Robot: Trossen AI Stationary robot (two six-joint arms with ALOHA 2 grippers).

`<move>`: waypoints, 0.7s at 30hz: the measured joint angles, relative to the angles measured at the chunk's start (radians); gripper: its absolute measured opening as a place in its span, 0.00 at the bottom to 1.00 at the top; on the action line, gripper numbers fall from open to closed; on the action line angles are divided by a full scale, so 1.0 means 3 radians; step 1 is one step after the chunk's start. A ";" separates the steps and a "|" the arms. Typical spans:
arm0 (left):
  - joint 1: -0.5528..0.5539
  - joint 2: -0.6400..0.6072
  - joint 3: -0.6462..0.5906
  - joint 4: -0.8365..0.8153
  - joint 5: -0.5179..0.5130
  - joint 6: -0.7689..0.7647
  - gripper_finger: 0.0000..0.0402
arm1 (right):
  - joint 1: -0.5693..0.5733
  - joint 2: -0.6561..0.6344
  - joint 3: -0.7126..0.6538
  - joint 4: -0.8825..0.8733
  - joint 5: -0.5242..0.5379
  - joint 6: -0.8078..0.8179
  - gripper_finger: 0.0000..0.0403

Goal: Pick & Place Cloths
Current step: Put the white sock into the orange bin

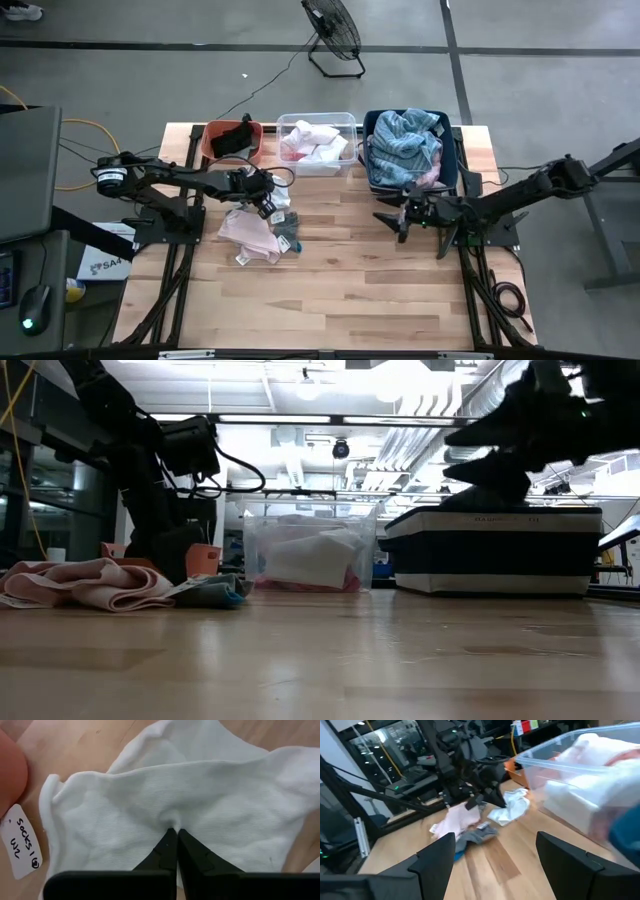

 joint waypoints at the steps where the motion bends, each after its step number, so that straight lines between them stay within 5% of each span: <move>1: 0.0000 0.0000 0.0000 -0.0001 0.0004 -0.0005 0.00 | 0.0000 -0.0048 -0.0052 0.0000 0.0030 0.0000 0.67; 13: 0.0000 -0.0015 0.0009 0.0029 0.0120 -0.0038 0.00 | 0.0001 -0.0578 -0.0515 0.0112 0.0025 0.0050 0.67; 21: -0.0003 -0.0443 -0.0017 -0.0122 0.0262 0.0022 0.00 | 0.0001 -0.0668 -0.0516 0.0036 0.0024 0.0063 0.67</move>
